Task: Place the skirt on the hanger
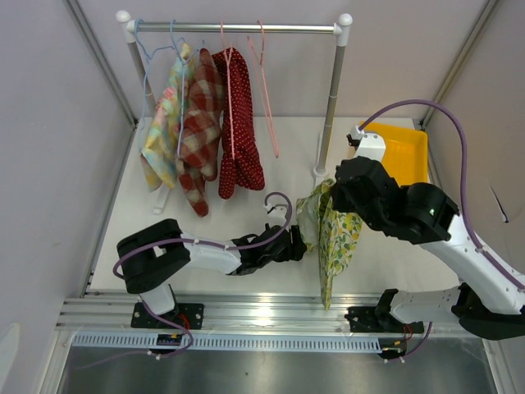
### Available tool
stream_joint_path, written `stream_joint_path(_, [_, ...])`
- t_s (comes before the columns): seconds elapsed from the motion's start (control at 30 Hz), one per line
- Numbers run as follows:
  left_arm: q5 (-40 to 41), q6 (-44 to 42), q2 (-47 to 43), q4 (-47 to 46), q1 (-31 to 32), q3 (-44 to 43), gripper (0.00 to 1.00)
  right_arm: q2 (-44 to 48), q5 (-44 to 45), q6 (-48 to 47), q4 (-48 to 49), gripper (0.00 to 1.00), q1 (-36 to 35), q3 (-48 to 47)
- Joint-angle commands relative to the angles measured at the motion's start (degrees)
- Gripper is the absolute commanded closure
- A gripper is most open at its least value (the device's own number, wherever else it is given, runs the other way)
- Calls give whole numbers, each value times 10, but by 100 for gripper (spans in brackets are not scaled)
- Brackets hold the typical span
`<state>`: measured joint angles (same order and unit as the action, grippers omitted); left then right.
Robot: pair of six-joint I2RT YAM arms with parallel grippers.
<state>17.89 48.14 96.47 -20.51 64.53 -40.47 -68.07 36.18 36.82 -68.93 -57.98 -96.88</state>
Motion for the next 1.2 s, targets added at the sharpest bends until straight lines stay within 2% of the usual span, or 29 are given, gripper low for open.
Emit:
stream_joint_path(0.0, [26, 12, -15, -22, 3, -7, 38, 22, -2, -3, 16, 100, 3, -4])
stream_joint_path(0.07, [28, 12, -11, -12, 3, -19, 40, 27, -1, 0, 17, 100, 2, 6])
stream_joint_path(0.3, [43, 21, -5, 0, 3, -32, 60, 39, 1, 3, 13, 100, 2, 12])
stream_joint_path(0.53, [60, 6, -24, 7, -6, -37, 70, 55, 4, 9, 6, 100, 3, 24])
stream_joint_path(0.6, [62, 1, -32, 12, -13, -36, 83, 64, 6, 11, 4, 100, 3, 28])
stream_joint_path(0.7, [63, -10, -56, 10, -20, -22, 92, 74, 7, 15, 2, 100, 4, 34])
stream_joint_path(0.83, [73, -32, -105, 23, -20, 6, 97, 93, 9, 19, 1, 100, 4, 50])
stream_joint_path(0.97, [99, -56, -194, 71, -20, 20, 100, 106, 8, 14, 2, 100, 4, 56])
stream_joint_path(1.17, [152, -87, -340, 246, -27, -1, 100, 123, 14, -9, 13, 100, 4, 57])
